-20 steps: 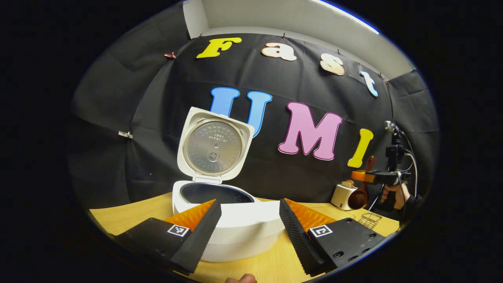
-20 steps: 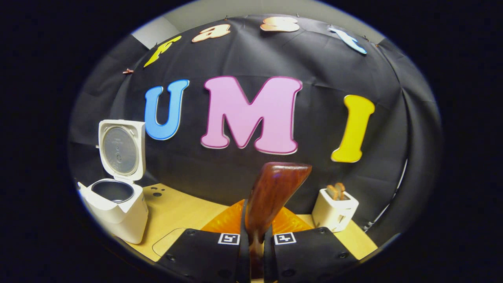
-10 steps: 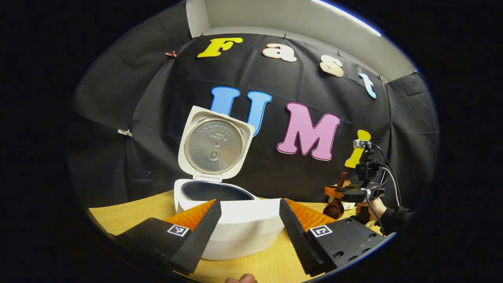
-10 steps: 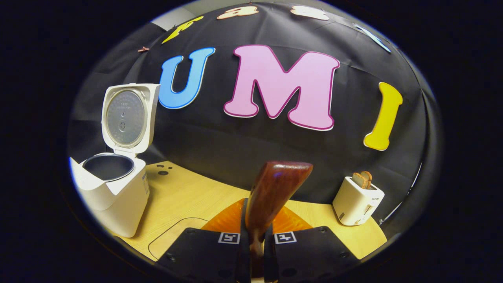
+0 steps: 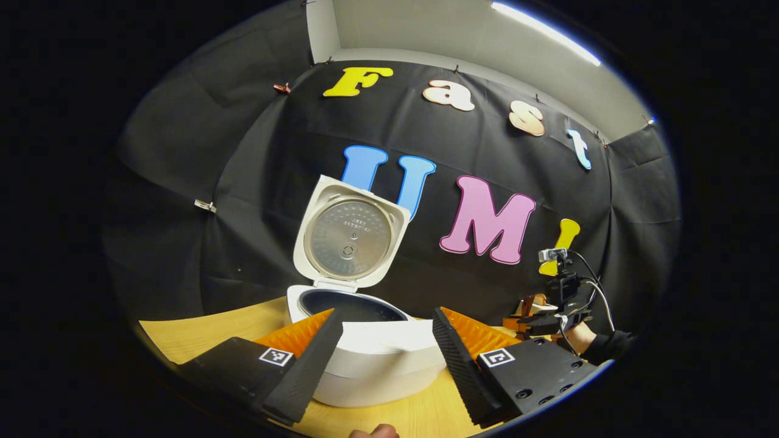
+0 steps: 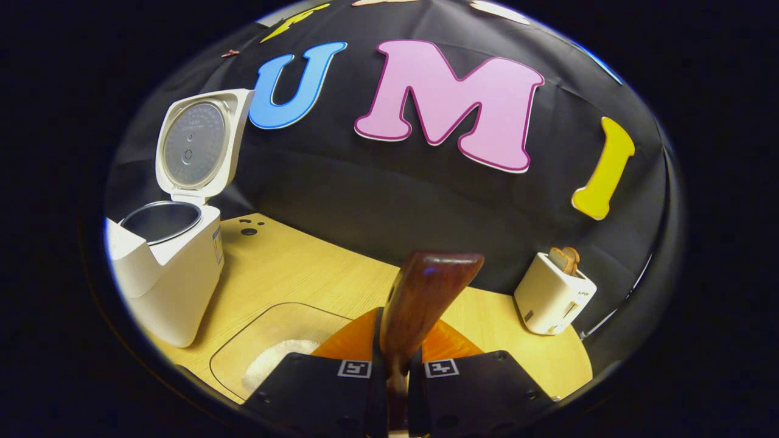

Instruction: Close the left gripper, press the button to open the rice cooker; take a wooden spoon from the chopstick holder with the right hand, scoop a spoonful of rice and pour it into the rice cooker, then put the wooden spoon back into the chopstick holder.

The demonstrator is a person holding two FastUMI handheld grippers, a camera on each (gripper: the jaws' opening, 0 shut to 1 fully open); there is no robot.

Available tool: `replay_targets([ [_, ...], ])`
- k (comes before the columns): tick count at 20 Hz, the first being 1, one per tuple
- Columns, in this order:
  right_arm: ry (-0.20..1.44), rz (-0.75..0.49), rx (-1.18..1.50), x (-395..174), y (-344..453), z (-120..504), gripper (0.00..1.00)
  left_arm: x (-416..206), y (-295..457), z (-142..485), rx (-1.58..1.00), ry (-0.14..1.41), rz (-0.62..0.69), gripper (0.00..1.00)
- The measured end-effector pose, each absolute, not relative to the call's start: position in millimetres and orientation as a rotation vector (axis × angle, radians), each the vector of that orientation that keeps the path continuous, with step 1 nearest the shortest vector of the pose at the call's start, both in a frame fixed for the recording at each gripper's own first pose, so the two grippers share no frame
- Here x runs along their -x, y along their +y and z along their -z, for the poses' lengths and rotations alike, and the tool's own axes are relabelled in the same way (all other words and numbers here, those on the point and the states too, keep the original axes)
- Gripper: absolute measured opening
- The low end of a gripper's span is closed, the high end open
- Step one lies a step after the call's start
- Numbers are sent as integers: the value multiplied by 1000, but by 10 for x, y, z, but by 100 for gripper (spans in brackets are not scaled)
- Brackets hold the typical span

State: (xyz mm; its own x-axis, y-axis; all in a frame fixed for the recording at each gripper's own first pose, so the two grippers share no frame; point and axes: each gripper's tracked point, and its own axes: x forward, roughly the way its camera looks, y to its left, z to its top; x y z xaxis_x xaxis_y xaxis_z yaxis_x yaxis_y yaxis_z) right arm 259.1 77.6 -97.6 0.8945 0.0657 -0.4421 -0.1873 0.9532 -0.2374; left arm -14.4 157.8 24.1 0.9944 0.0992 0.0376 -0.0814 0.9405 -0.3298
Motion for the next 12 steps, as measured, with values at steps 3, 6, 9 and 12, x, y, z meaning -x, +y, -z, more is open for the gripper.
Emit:
replay_targets([
  [3, 436, -119, 305, -2553, 777, 1052, 17, 178, 1625, -195, 349, -44, -96, 95],
  [6, 448, -129, 321, -2537, 870, 1103, 17, 203, 1686, -177, 356, -41, -104, 95],
  [9, 498, -174, 154, -2461, 1138, 1214, 17, 221, 1728, -151, 365, -46, -117, 95],
  [12, 516, -168, 84, -2501, 1182, 1250, 17, 255, 1769, -116, 372, -39, -126, 95],
])
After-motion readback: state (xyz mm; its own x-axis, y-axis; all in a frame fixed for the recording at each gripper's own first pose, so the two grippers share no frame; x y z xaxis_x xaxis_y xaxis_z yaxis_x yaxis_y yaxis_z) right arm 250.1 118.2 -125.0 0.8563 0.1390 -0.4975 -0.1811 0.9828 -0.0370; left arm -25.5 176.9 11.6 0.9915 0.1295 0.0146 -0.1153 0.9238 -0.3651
